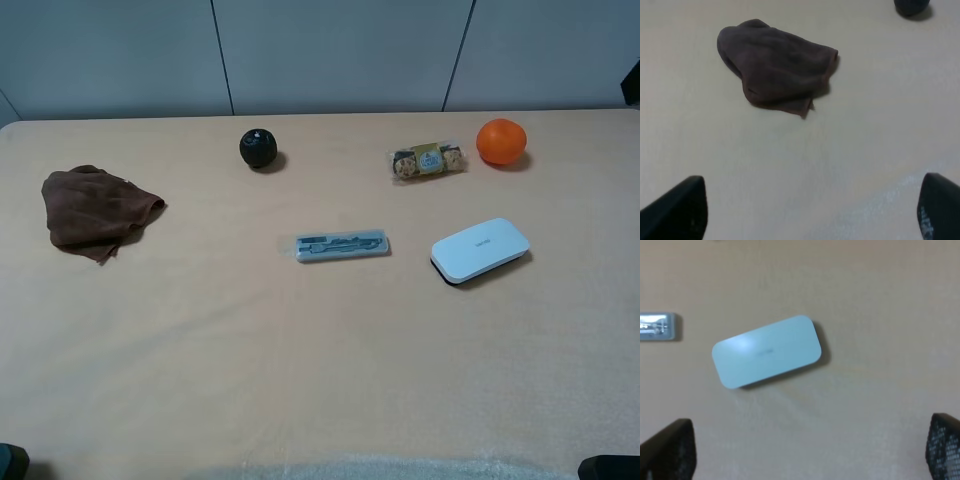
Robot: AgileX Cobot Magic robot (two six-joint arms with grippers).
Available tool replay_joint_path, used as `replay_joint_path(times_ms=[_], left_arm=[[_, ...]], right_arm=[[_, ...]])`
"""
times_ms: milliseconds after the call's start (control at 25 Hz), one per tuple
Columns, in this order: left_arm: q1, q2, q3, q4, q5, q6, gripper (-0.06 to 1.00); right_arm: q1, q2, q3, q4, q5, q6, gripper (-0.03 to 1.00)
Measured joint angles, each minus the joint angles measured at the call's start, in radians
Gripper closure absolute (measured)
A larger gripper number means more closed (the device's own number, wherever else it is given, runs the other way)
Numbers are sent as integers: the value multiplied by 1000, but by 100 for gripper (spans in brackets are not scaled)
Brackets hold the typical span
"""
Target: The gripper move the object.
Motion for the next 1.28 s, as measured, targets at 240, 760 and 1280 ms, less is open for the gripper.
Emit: replay_joint_path(times_ms=[240, 760, 1280], left_arm=[[0, 0, 0, 0, 0, 0, 10], [0, 0, 0, 0, 0, 0, 10], [0, 0, 0, 0, 0, 0, 10]], right_arm=[[0, -247, 111, -5, 2, 5, 27], [0, -745, 358, -11, 3, 73, 27], [0, -1121, 664, -51, -131, 113, 27]])
